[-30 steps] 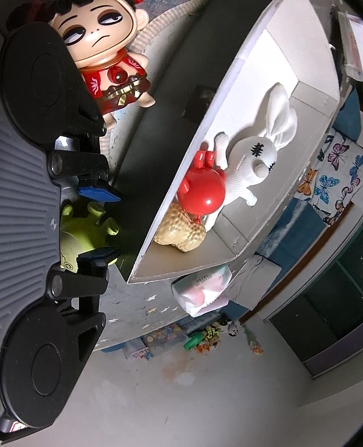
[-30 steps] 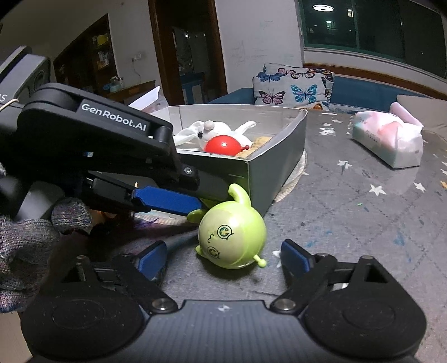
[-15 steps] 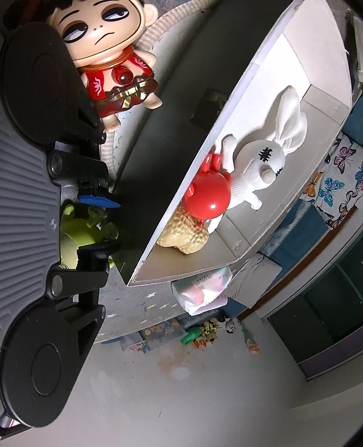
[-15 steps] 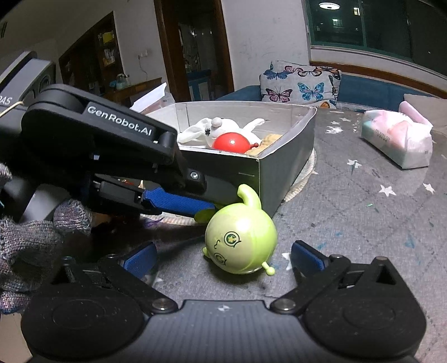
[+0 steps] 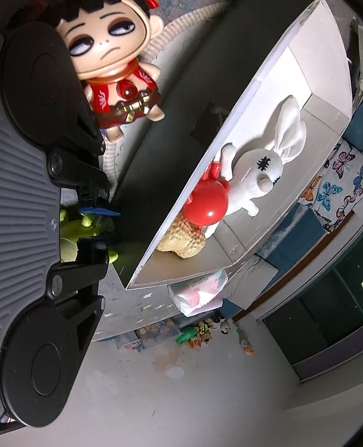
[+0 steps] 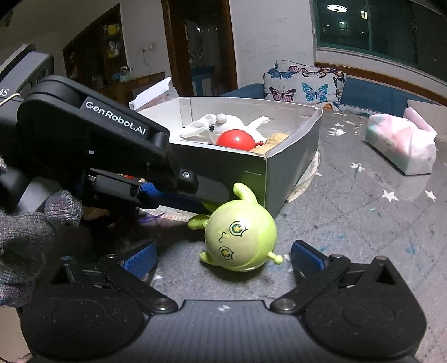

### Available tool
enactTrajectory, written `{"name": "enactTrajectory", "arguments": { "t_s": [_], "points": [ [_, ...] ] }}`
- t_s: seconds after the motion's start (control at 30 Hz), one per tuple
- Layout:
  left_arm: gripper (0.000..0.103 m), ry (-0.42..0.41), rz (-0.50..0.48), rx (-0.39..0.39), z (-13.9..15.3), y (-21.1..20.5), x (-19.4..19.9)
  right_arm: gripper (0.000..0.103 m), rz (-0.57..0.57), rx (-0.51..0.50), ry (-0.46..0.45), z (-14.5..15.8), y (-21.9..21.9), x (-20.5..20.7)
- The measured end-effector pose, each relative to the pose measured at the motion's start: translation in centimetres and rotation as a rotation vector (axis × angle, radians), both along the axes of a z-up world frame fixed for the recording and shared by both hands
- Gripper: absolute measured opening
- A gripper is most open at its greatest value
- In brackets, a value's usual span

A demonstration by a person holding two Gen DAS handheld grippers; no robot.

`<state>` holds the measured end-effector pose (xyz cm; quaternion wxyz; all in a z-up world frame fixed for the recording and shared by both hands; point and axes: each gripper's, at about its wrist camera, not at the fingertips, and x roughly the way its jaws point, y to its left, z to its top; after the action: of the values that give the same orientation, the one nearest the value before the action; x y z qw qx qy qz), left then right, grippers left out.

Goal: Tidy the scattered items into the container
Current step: 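Grasp the green alien toy with the left tool and lift it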

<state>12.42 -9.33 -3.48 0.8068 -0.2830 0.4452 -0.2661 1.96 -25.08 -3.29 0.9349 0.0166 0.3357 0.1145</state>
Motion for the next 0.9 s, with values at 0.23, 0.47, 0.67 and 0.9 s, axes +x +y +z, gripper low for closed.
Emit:
{"name": "enactTrajectory", "arguments": {
  "t_s": [0.23, 0.47, 0.67, 0.9],
  "points": [
    [0.015, 0.001, 0.007, 0.004, 0.1, 0.5, -0.3, 0.102, -0.018, 0.014, -0.016, 0.3, -0.2, -0.5],
    [0.016, 0.04, 0.03, -0.025, -0.2, 1.3, 0.0, 0.093, -0.01, 0.021, -0.046, 0.8, -0.3, -0.9],
    [0.023, 0.054, 0.03, -0.048, -0.2, 1.4, 0.1, 0.085, -0.006, 0.051, -0.062, 1.3, -0.5, -1.0],
    [0.025, 0.058, 0.029, -0.058, -0.4, 1.3, 0.2, 0.062, -0.015, 0.111, -0.049, 1.5, -1.3, -1.1]
  ]
}}
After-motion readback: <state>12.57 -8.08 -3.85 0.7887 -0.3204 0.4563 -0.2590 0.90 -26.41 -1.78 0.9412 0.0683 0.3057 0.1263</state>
